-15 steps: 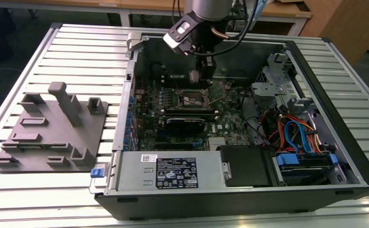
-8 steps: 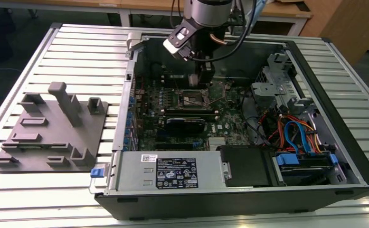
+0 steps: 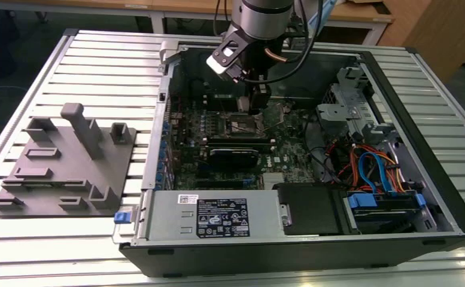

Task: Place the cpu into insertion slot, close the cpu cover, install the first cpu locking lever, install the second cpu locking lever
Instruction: 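Place the cpu into insertion slot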

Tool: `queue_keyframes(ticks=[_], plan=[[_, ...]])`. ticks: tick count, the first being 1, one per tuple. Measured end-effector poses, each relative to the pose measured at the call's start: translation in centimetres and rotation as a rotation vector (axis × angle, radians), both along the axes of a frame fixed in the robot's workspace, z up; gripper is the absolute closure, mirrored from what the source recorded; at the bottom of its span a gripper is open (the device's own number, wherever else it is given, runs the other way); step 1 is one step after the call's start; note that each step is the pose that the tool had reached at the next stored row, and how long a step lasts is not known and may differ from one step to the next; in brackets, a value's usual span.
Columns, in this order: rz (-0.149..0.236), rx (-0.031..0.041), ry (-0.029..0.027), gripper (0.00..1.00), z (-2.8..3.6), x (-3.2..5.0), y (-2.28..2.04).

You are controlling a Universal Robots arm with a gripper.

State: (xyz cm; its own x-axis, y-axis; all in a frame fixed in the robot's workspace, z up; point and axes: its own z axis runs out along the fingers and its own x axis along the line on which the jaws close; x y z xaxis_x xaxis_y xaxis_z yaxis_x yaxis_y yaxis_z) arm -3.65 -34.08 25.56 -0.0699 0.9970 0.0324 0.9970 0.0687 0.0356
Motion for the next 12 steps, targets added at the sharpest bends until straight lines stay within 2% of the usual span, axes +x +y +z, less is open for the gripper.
queue_keyframes(ticks=[12], plan=[[0.0, 0.0006, -0.0003, 0.46, -0.13, 0.01, 0.01]])
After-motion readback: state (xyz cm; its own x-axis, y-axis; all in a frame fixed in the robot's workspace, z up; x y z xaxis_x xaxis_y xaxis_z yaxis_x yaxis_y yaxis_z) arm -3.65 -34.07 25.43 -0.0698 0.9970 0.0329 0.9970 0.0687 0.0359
